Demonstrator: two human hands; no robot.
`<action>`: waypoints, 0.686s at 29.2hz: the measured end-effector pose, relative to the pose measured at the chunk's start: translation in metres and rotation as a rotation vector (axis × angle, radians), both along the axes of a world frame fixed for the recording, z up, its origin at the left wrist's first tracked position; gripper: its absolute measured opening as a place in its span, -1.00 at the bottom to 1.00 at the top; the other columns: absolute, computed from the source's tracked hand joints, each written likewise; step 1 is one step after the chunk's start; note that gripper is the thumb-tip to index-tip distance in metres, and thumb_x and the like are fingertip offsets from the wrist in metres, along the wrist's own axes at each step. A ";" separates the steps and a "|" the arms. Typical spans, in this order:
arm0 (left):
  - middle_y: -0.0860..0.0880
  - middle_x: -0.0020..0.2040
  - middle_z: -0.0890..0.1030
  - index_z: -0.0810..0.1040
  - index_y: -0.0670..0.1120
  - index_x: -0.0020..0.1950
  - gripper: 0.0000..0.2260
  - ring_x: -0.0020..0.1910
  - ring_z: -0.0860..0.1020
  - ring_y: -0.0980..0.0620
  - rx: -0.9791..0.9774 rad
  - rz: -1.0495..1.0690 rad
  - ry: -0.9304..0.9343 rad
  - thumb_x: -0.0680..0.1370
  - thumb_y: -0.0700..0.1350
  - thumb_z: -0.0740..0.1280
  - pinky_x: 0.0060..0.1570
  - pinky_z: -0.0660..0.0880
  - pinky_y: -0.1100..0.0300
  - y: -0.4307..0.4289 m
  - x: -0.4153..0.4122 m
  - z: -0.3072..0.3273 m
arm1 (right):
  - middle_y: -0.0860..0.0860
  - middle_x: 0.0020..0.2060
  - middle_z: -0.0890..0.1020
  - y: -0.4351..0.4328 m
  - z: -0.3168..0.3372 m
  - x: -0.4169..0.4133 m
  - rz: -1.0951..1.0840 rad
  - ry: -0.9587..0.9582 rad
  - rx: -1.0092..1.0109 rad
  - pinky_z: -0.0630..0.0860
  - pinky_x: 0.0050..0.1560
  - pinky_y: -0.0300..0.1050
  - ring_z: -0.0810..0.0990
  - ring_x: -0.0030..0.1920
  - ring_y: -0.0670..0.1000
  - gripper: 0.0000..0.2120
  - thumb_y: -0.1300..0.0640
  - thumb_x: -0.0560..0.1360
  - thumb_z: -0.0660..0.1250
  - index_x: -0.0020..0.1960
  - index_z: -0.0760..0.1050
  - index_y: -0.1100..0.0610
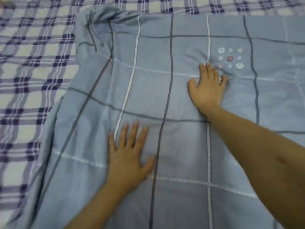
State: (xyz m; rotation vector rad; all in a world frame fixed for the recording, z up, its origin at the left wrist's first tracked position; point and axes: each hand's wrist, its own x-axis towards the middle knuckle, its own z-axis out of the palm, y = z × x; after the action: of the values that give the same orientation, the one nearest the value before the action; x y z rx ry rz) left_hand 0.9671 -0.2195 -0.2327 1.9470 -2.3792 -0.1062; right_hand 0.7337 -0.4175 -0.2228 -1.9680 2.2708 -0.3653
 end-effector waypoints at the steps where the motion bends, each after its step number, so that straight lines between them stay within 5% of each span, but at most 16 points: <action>1: -0.04 0.55 0.11 0.15 0.03 0.53 -0.30 0.52 0.05 -0.13 0.025 0.040 -0.015 0.43 0.27 0.12 0.42 -0.11 -0.23 0.002 0.003 0.000 | 0.08 0.52 0.16 0.009 -0.003 -0.003 0.042 0.003 0.037 -0.11 0.47 0.15 0.11 0.50 0.09 -0.33 -0.15 0.48 -0.07 0.53 0.11 0.09; 7: -0.02 0.56 0.00 0.00 0.07 0.55 -0.42 0.53 -0.03 -0.04 0.131 0.308 -0.004 0.53 0.19 -0.08 0.40 -0.15 -0.29 0.040 -0.016 0.003 | 0.10 0.51 0.18 0.171 -0.001 -0.033 0.218 0.146 0.096 -0.26 0.45 0.20 0.15 0.49 0.14 -0.38 -0.05 0.51 -0.15 0.53 0.13 0.10; 12: -0.09 0.54 0.11 0.10 0.00 0.54 -0.47 0.52 0.08 -0.11 0.064 0.600 0.220 0.56 0.06 0.02 0.38 -0.13 -0.29 0.136 -0.082 0.022 | 0.03 0.48 0.26 0.341 0.005 -0.110 0.297 0.078 0.106 -0.02 0.46 0.19 0.25 0.46 0.08 -0.46 -0.01 0.54 0.00 0.51 0.21 0.03; 15: -0.15 0.51 0.20 0.17 -0.04 0.52 -0.46 0.48 0.18 -0.18 0.208 0.511 0.203 0.54 0.04 0.06 0.33 0.04 -0.36 0.244 -0.147 0.033 | 0.00 0.50 0.20 0.469 0.016 -0.210 -0.006 0.084 0.325 -0.07 0.44 0.20 0.20 0.47 0.09 -0.43 -0.07 0.53 -0.04 0.53 0.14 0.00; 17: -0.17 0.52 0.17 0.13 -0.05 0.53 -0.44 0.48 0.14 -0.20 0.347 0.376 0.240 0.54 0.07 0.03 0.30 0.05 -0.42 0.324 -0.197 0.041 | 0.00 0.53 0.12 0.558 0.030 -0.276 -0.409 0.038 0.439 -0.11 0.43 0.24 0.11 0.51 0.09 -0.37 -0.17 0.50 -0.12 0.54 0.06 -0.02; 20: -0.18 0.52 0.15 0.02 -0.08 0.55 -0.32 0.47 0.10 -0.19 0.571 0.165 0.233 0.49 0.18 0.04 0.24 0.06 -0.48 0.395 -0.251 0.051 | -0.06 0.55 -0.09 0.631 0.046 -0.332 -0.709 0.010 0.545 -0.08 0.42 0.27 -0.07 0.54 0.05 -0.36 -0.27 0.53 -0.15 0.55 -0.13 -0.07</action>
State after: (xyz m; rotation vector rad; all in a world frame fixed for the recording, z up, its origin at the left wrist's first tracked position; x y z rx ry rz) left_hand 0.7165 0.1751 -0.1818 2.1776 -2.1794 -1.0402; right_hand 0.4014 0.2132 -0.1767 -0.8887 2.6307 0.2039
